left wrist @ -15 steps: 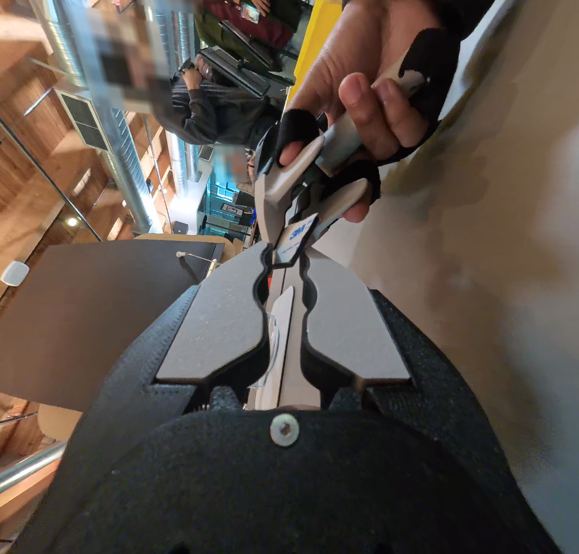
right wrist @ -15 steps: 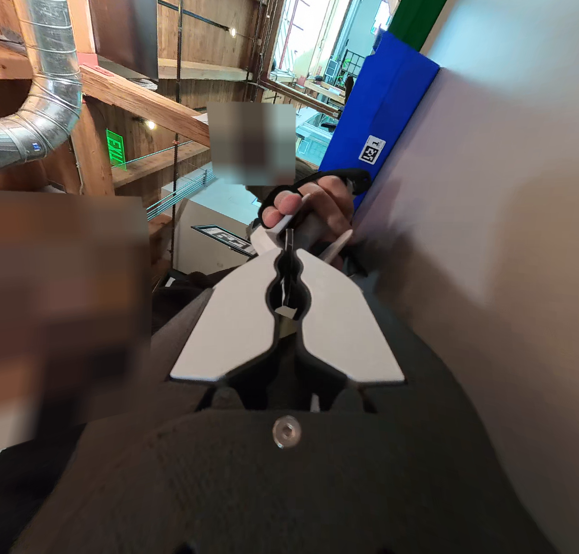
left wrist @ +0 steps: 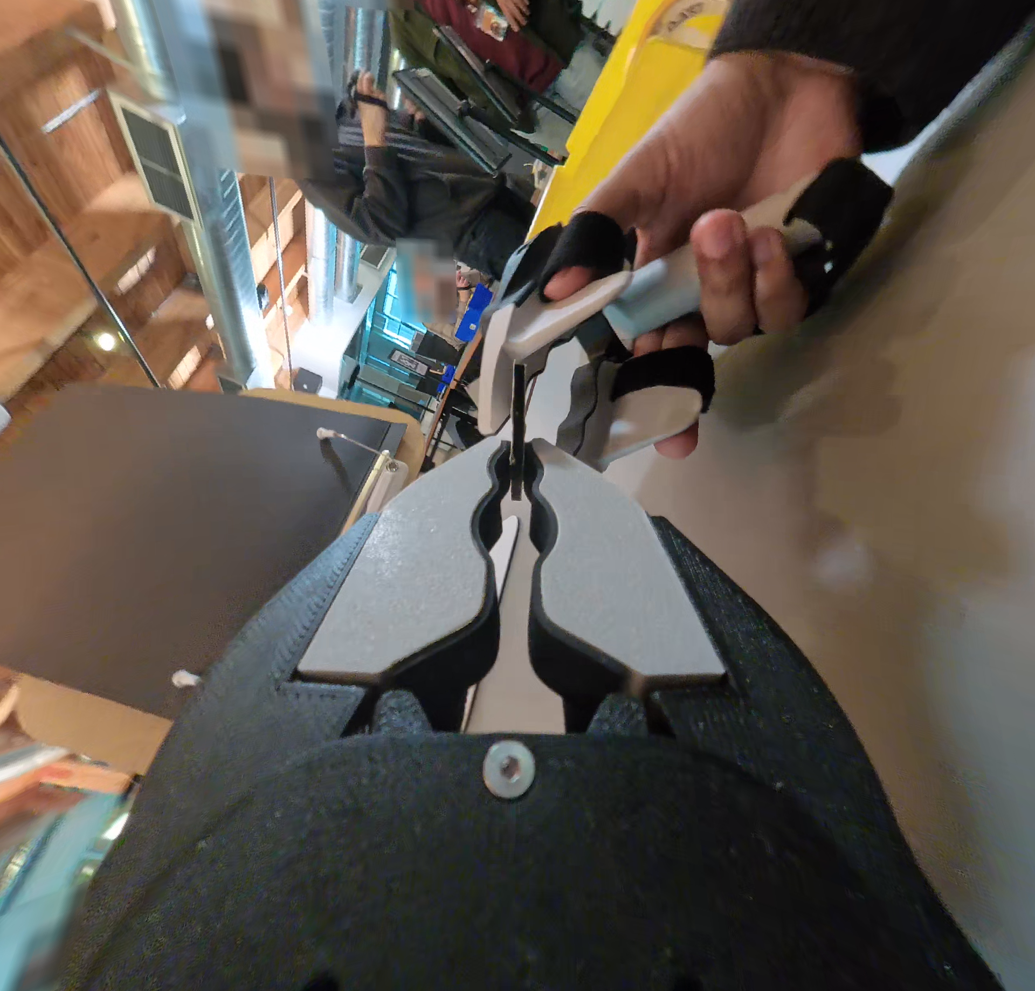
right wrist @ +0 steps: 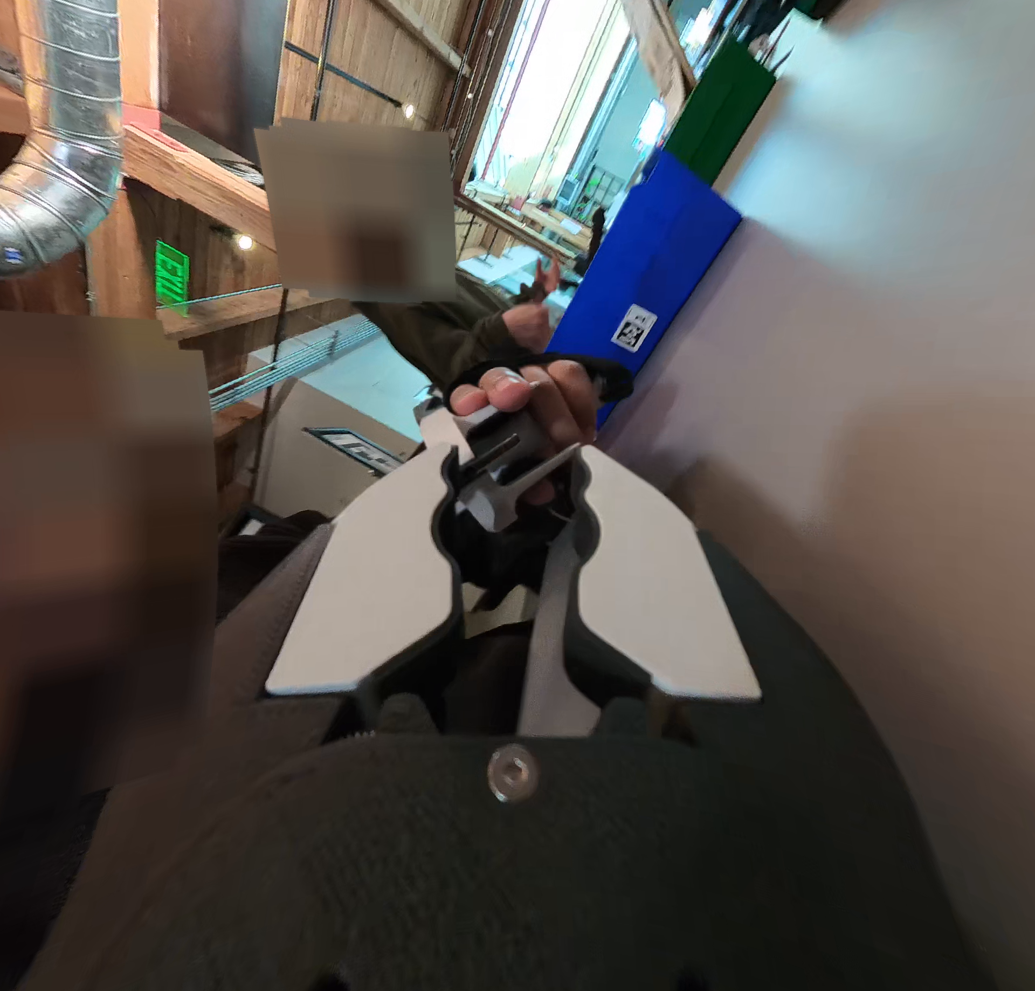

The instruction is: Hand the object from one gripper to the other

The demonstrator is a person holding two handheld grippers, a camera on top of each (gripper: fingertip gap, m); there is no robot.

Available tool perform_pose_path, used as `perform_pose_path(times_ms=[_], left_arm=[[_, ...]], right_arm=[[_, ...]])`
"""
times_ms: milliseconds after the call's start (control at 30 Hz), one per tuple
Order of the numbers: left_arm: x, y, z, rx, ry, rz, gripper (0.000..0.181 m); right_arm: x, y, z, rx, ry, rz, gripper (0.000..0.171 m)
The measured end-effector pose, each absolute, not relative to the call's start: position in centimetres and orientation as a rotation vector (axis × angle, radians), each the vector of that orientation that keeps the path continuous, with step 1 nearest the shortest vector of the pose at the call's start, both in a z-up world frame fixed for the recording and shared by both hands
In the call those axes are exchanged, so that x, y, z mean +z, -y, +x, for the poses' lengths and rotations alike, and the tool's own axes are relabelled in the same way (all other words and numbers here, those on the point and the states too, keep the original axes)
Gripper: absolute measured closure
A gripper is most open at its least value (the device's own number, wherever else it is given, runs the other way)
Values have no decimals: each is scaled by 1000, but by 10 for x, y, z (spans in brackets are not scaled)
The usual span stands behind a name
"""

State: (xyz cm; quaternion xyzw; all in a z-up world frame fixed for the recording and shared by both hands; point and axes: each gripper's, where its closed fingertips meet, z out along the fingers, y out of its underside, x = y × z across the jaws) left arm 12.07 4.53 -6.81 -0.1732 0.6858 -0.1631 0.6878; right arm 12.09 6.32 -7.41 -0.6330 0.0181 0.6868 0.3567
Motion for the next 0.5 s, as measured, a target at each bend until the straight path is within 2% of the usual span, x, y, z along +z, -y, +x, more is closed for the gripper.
perform_pose_path(times_ms=[200,500], left_arm=[[-62,-63,121,-642,-1497,-675,177],[-65,-69,121,-1321,-1445,-1147,178]], right_arm=[[-66,-69,134,1447,73,-1641,133],[-52,-66,129,913,391,-1557,132]])
